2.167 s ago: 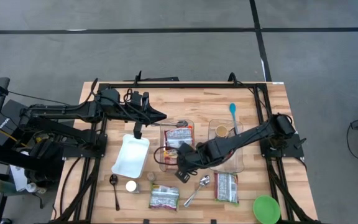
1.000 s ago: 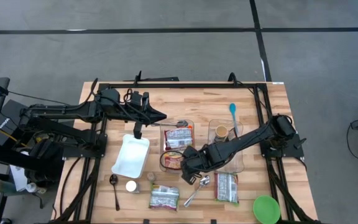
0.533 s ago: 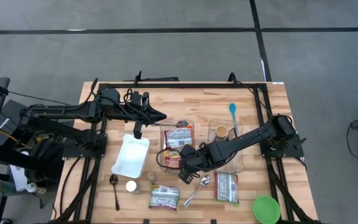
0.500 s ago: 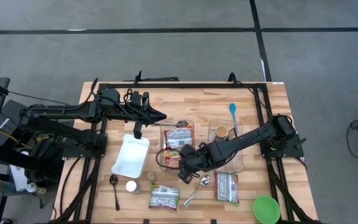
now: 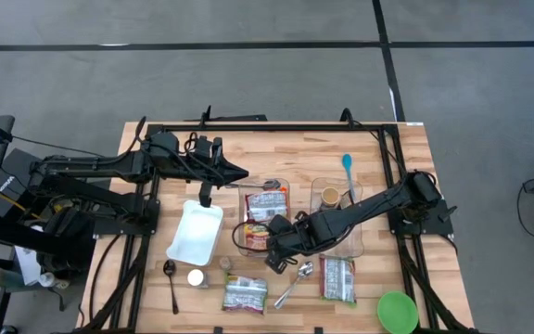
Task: Pick & Place Food Item
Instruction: Put the right green noodle pack into the left transparent bin
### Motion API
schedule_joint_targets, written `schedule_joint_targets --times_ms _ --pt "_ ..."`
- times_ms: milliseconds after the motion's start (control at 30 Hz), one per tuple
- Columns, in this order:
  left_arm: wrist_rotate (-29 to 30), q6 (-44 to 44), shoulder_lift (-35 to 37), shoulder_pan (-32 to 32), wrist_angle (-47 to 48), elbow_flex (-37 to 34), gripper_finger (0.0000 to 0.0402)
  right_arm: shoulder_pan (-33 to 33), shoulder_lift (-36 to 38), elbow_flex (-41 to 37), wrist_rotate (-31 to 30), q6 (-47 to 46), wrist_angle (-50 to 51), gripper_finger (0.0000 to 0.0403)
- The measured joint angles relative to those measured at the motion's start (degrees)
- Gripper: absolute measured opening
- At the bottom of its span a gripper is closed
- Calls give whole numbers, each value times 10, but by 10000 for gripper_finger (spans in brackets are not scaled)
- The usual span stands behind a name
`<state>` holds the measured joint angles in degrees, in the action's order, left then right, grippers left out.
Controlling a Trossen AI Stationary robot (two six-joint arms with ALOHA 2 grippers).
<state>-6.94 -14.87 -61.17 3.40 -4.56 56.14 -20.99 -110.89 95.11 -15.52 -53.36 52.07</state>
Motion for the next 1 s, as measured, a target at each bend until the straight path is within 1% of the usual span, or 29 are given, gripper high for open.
schedule_joint_targets --times_ms 267,333,467,533,600,700,833,1000 --pt "0 0 0 0 0 0 0 -4 8 0 -2 0 7 0" --pt "0 0 0 0 0 0 0 -10 11 4 1 -1 22 0" --pt "0 0 0 0 0 0 0 -25 18 26 1 -2 38 0" --pt "0 0 0 0 0 0 0 -36 23 39 2 -2 66 0" --pt "0 0 0 0 0 0 0 -47 25 54 4 -8 72 0" --pt "0 0 0 0 0 0 0 -69 27 75 5 -26 122 0" --pt "0 0 0 0 0 0 0 -104 30 95 5 -60 168 0" --pt "0 0 0 0 0 0 0 -156 30 98 5 -125 223 0"
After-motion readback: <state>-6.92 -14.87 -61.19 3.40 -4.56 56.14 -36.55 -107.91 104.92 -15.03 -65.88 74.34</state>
